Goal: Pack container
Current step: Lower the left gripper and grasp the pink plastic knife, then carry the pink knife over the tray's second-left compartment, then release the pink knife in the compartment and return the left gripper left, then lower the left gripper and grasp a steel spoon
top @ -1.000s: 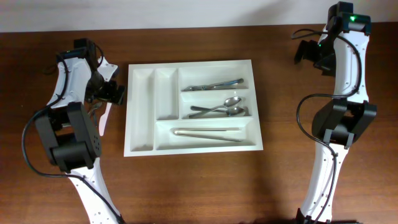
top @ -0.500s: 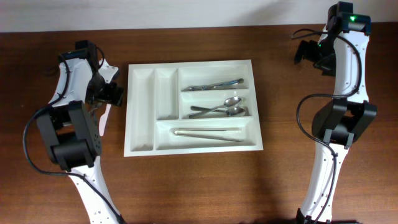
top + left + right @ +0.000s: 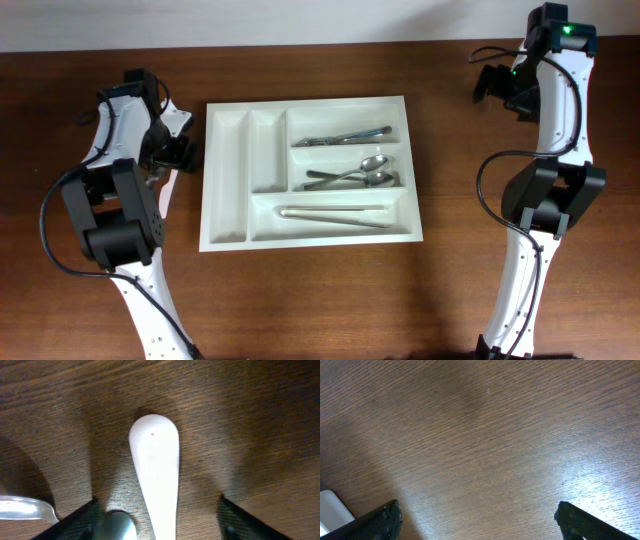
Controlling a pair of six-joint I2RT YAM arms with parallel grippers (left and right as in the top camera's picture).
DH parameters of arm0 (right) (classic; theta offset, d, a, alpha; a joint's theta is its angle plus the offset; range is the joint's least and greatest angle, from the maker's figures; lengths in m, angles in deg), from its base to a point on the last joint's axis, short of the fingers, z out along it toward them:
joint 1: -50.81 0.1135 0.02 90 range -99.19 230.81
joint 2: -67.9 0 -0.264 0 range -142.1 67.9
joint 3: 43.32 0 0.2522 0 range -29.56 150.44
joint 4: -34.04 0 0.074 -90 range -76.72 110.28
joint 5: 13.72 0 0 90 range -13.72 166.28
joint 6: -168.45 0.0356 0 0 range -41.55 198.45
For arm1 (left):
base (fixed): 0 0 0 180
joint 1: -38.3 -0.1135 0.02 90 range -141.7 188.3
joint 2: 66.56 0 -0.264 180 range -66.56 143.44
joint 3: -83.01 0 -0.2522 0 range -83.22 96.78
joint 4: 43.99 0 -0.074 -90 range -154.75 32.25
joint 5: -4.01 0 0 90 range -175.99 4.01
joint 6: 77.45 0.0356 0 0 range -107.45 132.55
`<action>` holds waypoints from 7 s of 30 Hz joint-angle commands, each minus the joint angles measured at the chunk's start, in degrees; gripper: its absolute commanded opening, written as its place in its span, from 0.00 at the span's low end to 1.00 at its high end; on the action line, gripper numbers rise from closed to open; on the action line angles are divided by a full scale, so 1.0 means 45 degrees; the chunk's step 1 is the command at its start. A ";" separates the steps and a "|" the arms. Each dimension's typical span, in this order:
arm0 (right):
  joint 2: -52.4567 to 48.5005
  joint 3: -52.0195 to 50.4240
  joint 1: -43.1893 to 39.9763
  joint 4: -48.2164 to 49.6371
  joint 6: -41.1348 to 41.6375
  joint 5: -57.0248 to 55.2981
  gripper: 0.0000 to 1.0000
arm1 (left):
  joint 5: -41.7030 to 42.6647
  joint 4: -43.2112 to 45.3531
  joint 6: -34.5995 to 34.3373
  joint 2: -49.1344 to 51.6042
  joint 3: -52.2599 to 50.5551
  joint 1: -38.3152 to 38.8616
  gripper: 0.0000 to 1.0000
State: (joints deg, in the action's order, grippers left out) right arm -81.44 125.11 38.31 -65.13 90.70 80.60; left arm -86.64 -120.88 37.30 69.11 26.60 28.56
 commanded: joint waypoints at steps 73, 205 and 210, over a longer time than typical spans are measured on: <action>-0.0039 0.0228 0.0019 0.0005 0.0155 -0.0019 0.99 | 0.1195 -0.4546 -0.7164 0.0782 0.7485 0.2045 0.02; -0.0039 0.0228 0.0019 0.0005 0.0155 -0.0019 0.99 | 0.0821 -0.5008 0.1564 0.1583 0.3361 -0.1579 0.23; -0.0039 0.0228 0.0019 0.0005 0.0155 -0.0019 0.99 | 0.0826 -0.4964 0.1559 0.1583 0.3361 -0.1579 0.15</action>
State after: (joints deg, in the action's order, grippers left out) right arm -81.44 125.11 38.31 -65.13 90.70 80.62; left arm -83.80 -143.57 43.62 77.99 42.05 21.50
